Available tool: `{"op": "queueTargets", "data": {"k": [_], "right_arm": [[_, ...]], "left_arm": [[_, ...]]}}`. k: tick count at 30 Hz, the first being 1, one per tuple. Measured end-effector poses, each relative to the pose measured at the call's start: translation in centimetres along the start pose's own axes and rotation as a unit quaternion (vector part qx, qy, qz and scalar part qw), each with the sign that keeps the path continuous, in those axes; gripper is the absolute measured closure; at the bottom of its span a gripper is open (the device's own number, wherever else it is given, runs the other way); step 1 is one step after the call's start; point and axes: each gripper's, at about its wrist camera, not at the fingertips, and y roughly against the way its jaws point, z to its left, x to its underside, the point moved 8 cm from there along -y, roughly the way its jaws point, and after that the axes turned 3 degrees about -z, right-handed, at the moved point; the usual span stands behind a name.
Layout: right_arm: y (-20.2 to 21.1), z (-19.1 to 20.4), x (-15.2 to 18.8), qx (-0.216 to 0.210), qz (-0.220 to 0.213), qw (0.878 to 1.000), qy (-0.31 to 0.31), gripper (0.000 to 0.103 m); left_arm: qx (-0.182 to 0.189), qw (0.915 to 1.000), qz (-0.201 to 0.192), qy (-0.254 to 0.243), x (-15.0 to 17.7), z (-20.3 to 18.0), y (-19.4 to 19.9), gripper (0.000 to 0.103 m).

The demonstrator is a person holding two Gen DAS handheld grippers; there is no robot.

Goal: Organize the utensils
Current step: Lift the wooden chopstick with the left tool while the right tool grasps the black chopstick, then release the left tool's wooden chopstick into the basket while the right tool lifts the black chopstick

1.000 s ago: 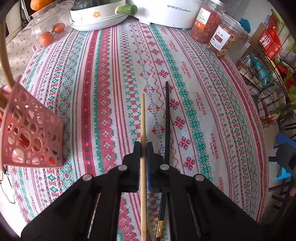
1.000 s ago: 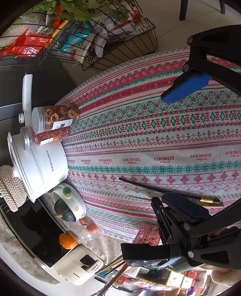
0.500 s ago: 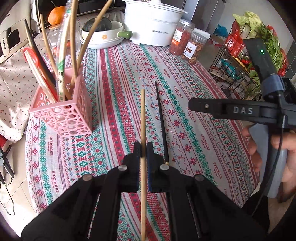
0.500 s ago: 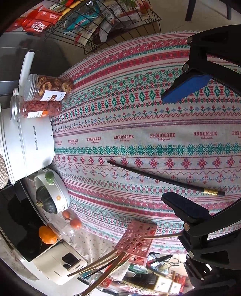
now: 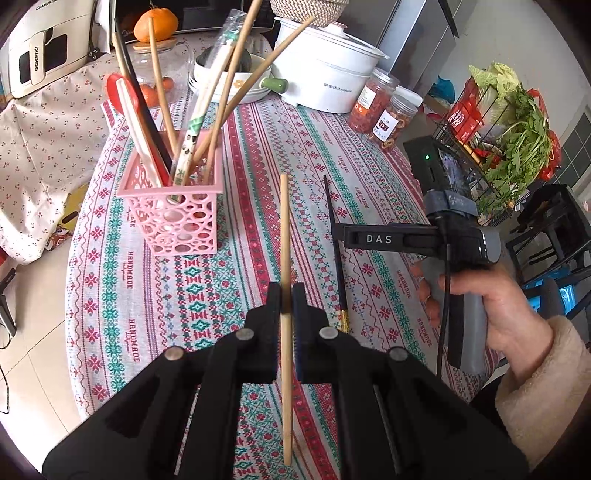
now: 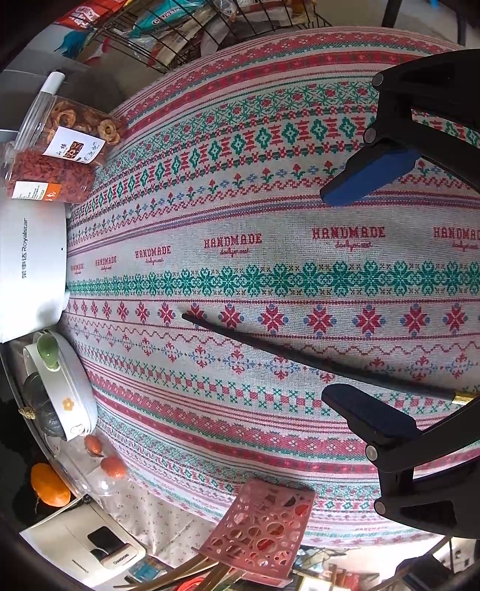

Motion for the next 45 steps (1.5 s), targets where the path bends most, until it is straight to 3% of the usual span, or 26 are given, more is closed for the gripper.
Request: {"op": "queueTargets", "data": {"k": [10,15,18,23,30,33,45], "right_arm": [[-1.8,3.8,-0.7,0.037,-0.02,0.996,0.076,0.005],[-1.9,5.5,-0.4,0.026,-0.032,0.993,0.106,0.008],[-1.7,6.4,-0.3,0.016,-0.042,0.992,0.12,0.022],[-1.0,6.8,0.1,0.005,-0.049,0.991,0.128,0.055],[-0.6,5.8,0.2,0.005,-0.051,0.992,0.113,0.07],[-0.5,5.2,0.0,0.006,-0.055,0.994,0.099,0.091],[3.1,5.6,-0.5,-0.038,-0.109,0.99,0.083,0.097]], "left_arm": [[-0.005,0.9999,-0.01,0.012,0.5,1.7,1.1,0.096],[-0.009,0.9997,-0.013,0.017,0.7,2.5,1.5,0.096],[-0.011,0.9996,-0.014,0.02,0.9,2.8,1.8,0.096],[-0.013,0.9995,-0.018,0.021,1.1,3.0,2.1,0.096],[-0.013,0.9995,-0.019,0.021,1.1,3.1,2.1,0.096],[-0.013,0.9995,-0.019,0.021,1.1,3.0,2.1,0.096],[-0.021,0.9982,-0.05,0.025,0.2,3.6,3.5,0.096]]}}
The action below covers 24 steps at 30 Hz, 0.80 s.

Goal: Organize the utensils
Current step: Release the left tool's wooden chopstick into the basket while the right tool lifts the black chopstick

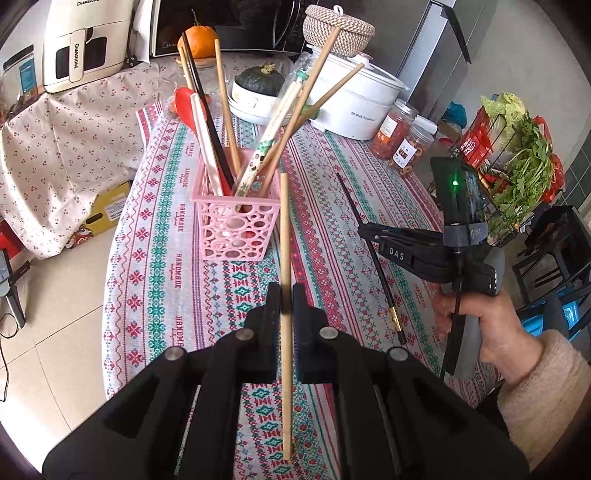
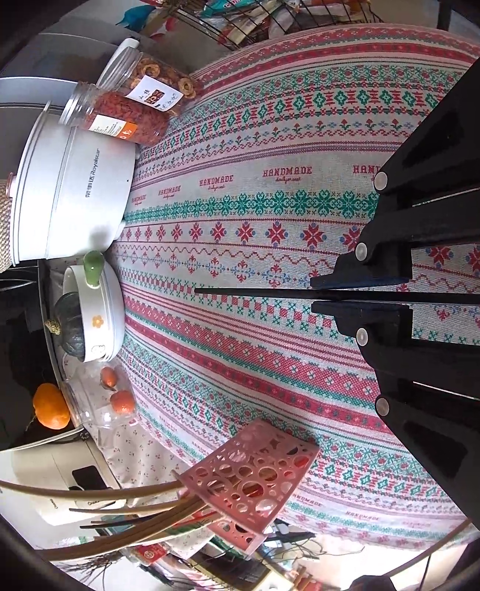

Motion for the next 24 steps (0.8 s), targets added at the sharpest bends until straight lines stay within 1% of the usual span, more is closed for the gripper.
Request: {"op": "queueTargets", "data": {"k": [7,12,15,20,24], "right_arm": [[4.9,0.3,-0.8,-0.032,-0.064,0.997,-0.011,0.097],[8.5,-0.2,-1.3,-0.052,-0.108,0.992,-0.027,0.097],[11.1,0.2,-1.5,-0.063,-0.137,0.988,-0.021,0.097],[14.8,0.8,-2.1,-0.079,-0.184,0.98,-0.015,0.097],[16.7,1.3,-3.2,-0.091,-0.212,0.973,-0.012,0.097]], "left_arm": [[0.002,0.9994,-0.033,0.01,-1.2,0.5,1.4,0.096],[0.0,0.9976,-0.068,0.013,-2.3,0.2,2.7,0.096],[0.002,0.9955,-0.093,0.017,-3.0,-0.1,3.7,0.096],[0.001,0.9894,-0.144,0.018,-4.6,-0.3,5.7,0.096],[-0.002,0.9809,-0.193,0.021,-6.4,-0.1,7.9,0.096]]}}
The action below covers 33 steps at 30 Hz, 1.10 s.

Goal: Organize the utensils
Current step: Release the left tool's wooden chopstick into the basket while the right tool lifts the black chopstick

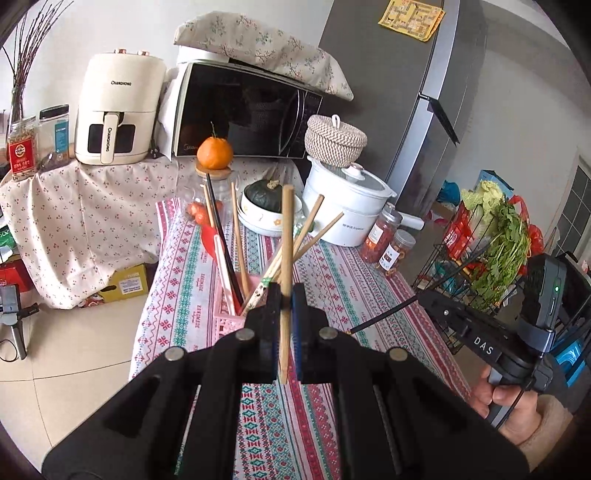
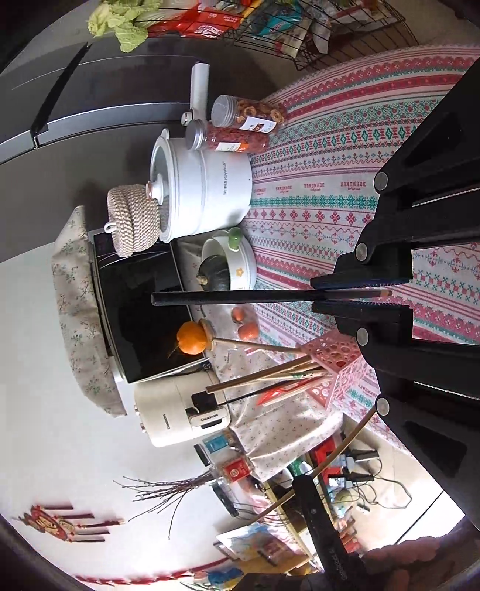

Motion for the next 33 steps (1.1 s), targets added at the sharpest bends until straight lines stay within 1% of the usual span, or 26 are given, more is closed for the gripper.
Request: {"op": "queueTargets", "data": {"k": [3,6,9,11,15,19,22,24,28,31,33], "right_arm": [[0.4,0.5,-0.7,-0.006,-0.008,1.0,0.002,0.097],[0.6,1.1,-0.9,-0.008,-0.003,1.0,0.008,0.097],[0.5,1.6,-0.7,-0.011,0.017,1.0,0.02,0.097],[0.8,1.9,-0.5,-0.014,0.022,0.999,0.025,0.097],[1.3,2.3,-0.5,-0.021,0.019,0.999,0.028,0.097],[1.5,2.1,-0.7,-0.021,0.017,0.999,0.024,0.097],[1.5,2.0,-0.7,-0.021,0.016,0.999,0.021,0.097],[1.5,1.9,-0.7,-0.022,0.017,0.999,0.022,0.097],[1.3,2.2,-0.6,-0.023,0.018,0.999,0.024,0.097],[1.2,2.6,-0.6,-0.027,0.017,0.999,0.026,0.097],[1.2,2.9,-0.7,-0.029,0.016,0.999,0.027,0.097]], "left_arm": [[-0.008,0.9989,-0.045,0.006,-2.1,0.6,1.0,0.096],[-0.021,0.9959,-0.087,0.01,-3.9,1.1,1.9,0.096],[-0.034,0.9937,-0.105,0.018,-4.9,1.7,1.9,0.096],[-0.039,0.9931,-0.108,0.025,-5.0,2.0,1.5,0.096],[-0.045,0.9932,-0.104,0.027,-4.9,2.0,0.6,0.096],[-0.044,0.9948,-0.088,0.026,-4.4,1.7,-0.5,0.096],[-0.05,0.9955,-0.078,0.02,-4.0,1.5,-1.6,0.096],[-0.052,0.9961,-0.069,0.018,-3.7,1.4,-2.6,0.096],[-0.056,0.9976,-0.039,0.014,-3.0,1.6,-4.6,0.096],[-0.054,0.9981,-0.019,0.021,-2.5,1.9,-5.9,0.096],[-0.055,0.9981,-0.015,0.025,-2.4,2.2,-6.5,0.096]]}}
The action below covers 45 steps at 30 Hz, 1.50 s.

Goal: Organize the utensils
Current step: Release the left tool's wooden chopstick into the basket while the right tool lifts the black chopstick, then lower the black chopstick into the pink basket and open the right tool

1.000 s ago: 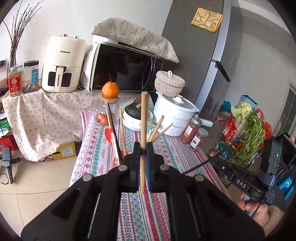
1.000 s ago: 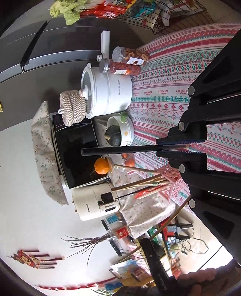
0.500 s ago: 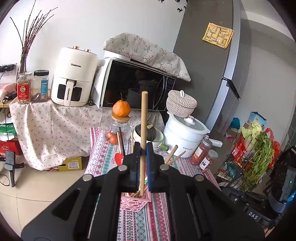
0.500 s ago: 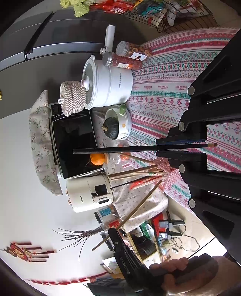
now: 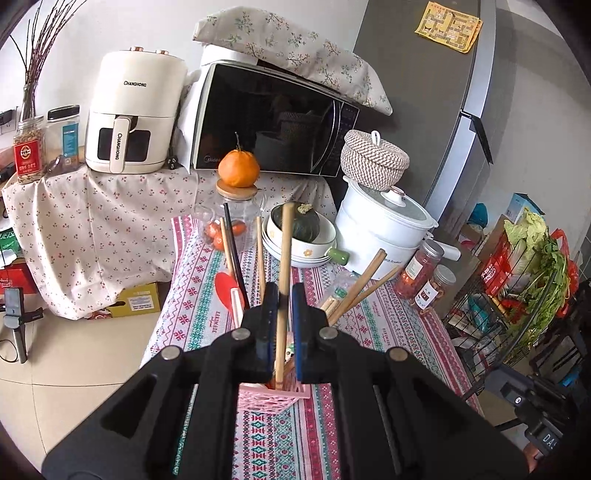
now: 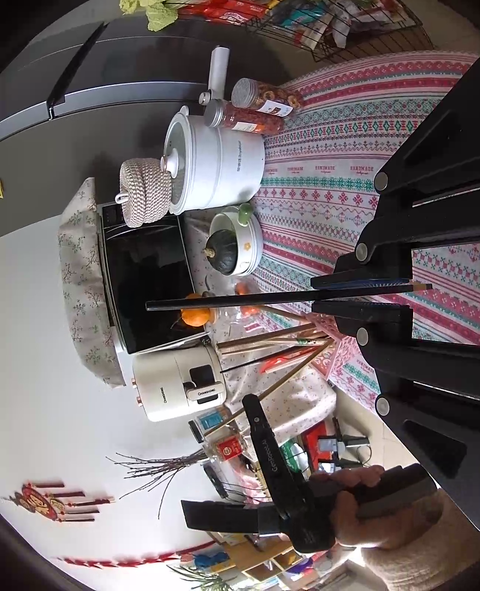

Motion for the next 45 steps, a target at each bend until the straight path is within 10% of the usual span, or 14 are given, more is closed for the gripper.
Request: {"op": "queueTargets", "data": {"k": [14,32,45], "right_arm": [[-0.7,2.2,-1.3,-0.014,-0.007,1.0,0.007,0.097],[-3.6,7.5,-7.4,-0.022,-0.07,0.997,0.015,0.097],[-8.1,9.2,-5.3,0.032,-0.075,0.993,0.08,0.097]], "left_arm": [[-0.004,0.9995,0.029,0.014,0.4,1.9,0.6,0.033],[-0.025,0.9928,0.11,0.038,3.8,6.6,3.2,0.028],[-0.012,0.9918,0.12,0.042,4.2,6.4,3.2,0.028]]}}
